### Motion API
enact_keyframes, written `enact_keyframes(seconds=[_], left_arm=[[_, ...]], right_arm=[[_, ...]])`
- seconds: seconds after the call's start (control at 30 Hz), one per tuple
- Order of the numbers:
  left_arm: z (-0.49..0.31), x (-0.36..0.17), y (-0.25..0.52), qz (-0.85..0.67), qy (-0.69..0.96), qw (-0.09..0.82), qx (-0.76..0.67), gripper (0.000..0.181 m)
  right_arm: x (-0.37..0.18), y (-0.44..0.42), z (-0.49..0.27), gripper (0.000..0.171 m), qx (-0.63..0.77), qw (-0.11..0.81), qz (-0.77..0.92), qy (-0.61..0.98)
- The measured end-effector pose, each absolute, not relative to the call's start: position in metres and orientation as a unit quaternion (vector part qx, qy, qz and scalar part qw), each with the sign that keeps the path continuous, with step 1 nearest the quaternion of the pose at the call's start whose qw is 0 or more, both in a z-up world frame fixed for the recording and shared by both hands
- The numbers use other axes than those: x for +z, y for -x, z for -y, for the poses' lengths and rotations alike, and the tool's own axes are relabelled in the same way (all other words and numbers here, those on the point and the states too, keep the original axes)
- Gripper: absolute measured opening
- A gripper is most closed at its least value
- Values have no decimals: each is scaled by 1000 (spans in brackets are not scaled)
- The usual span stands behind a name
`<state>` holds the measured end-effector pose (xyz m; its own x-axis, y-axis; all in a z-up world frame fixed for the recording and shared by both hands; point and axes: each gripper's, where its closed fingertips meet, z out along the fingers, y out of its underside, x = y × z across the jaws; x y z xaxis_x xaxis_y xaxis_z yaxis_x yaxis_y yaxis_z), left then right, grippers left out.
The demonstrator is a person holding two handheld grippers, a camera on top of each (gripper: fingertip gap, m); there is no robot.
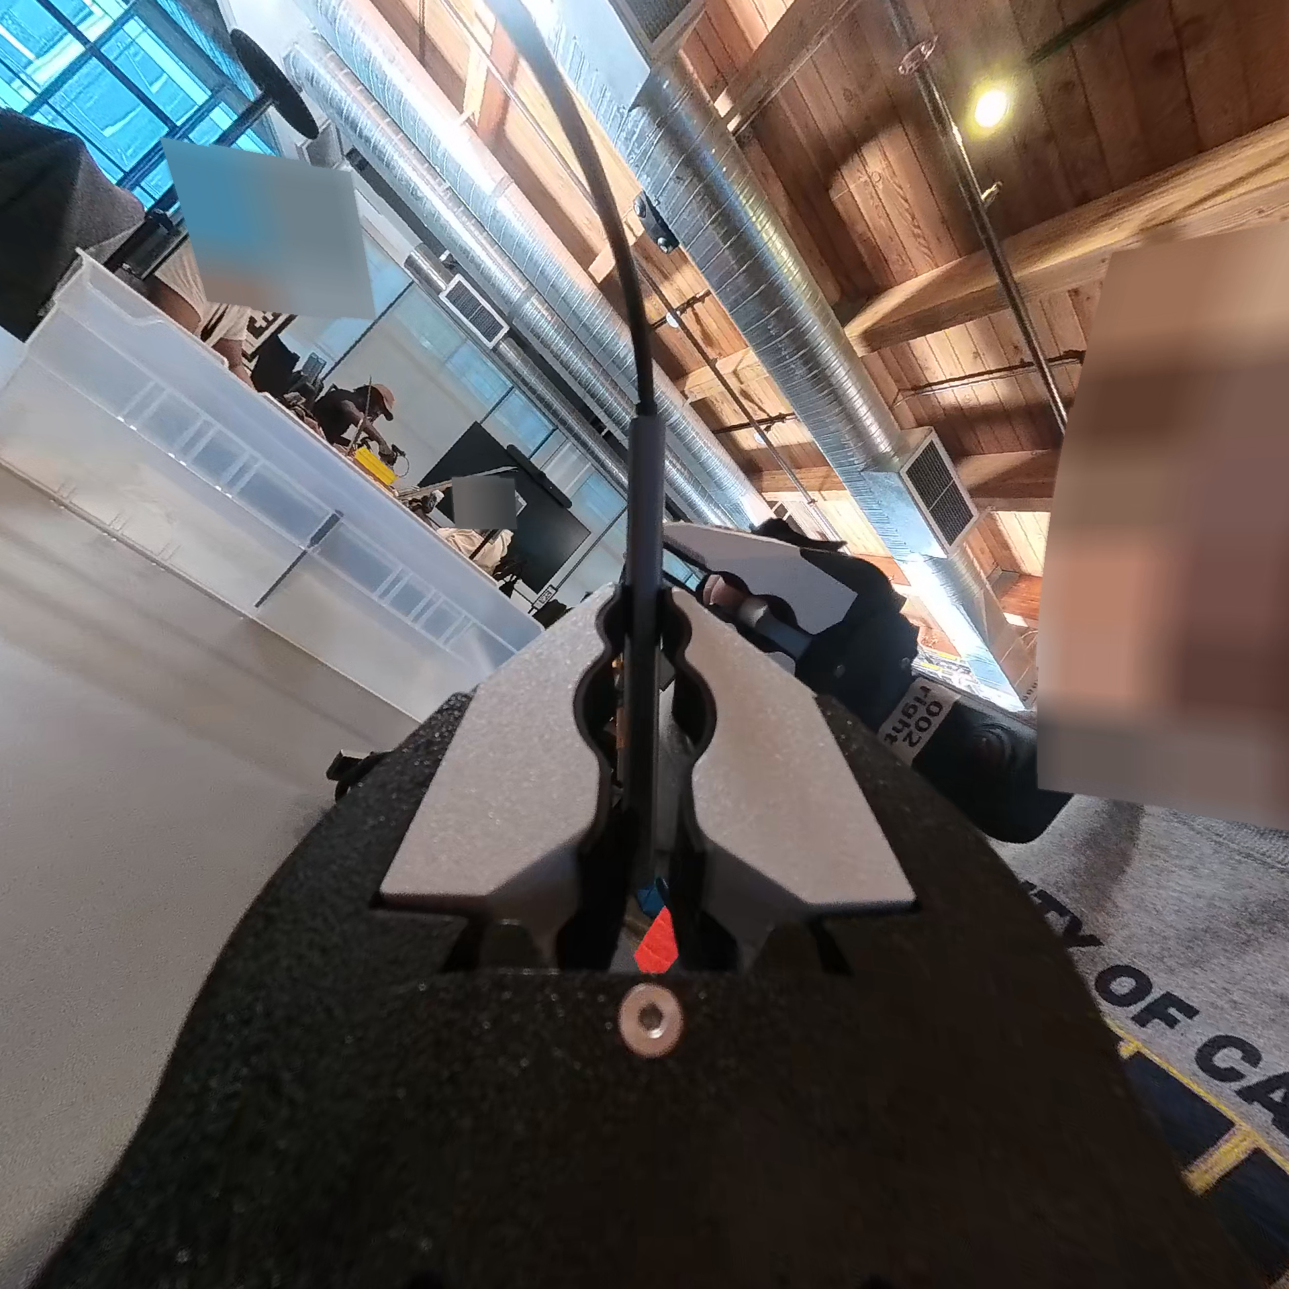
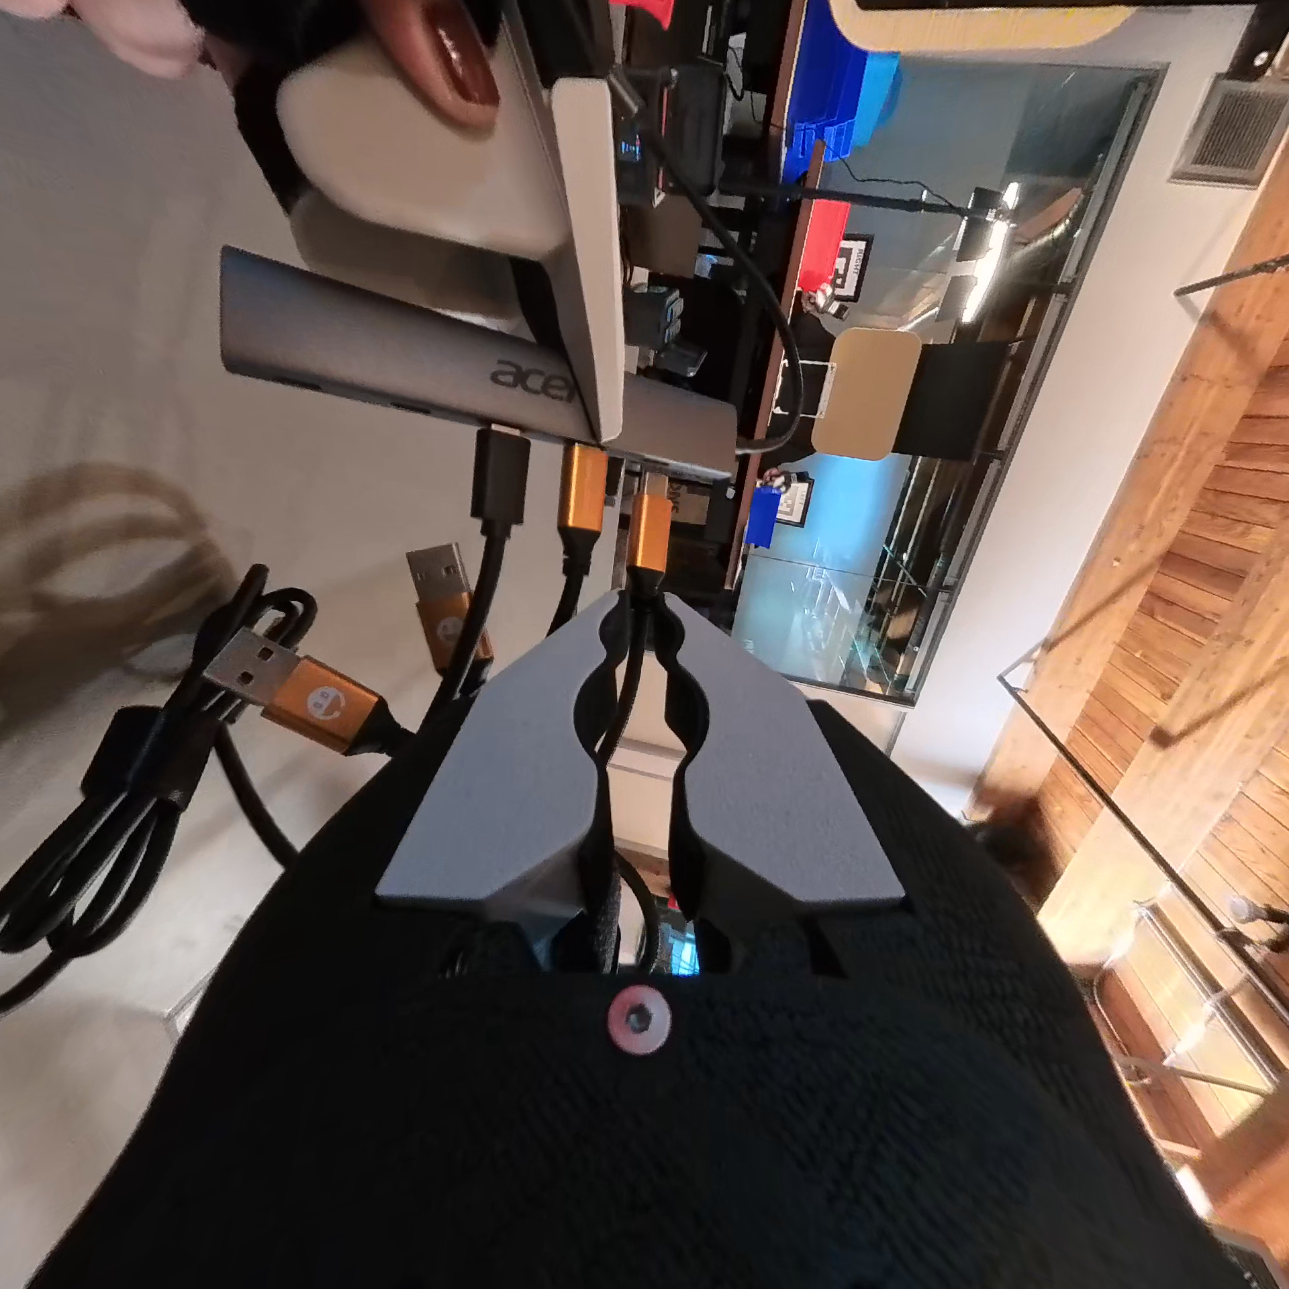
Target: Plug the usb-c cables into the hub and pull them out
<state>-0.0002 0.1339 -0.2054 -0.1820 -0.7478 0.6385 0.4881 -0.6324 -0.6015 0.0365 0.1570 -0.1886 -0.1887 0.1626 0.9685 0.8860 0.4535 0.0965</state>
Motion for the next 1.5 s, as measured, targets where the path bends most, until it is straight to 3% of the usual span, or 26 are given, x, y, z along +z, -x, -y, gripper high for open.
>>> enact_keyframes(seconds=[0.9,1.17,1.5], left_arm=[[-128,-214,-11,-168,531,401,-727,7],[-129,-232,-22,-234,604,443,-619,8],[-127,-230,-17,-232,596,439,-631,7]], right_arm=[[-197,-39,-152,5,-340,502,713,352],[-214,-48,-153,5,-349,537,721,265],[-232,-47,-146,5,-333,560,718,244]])
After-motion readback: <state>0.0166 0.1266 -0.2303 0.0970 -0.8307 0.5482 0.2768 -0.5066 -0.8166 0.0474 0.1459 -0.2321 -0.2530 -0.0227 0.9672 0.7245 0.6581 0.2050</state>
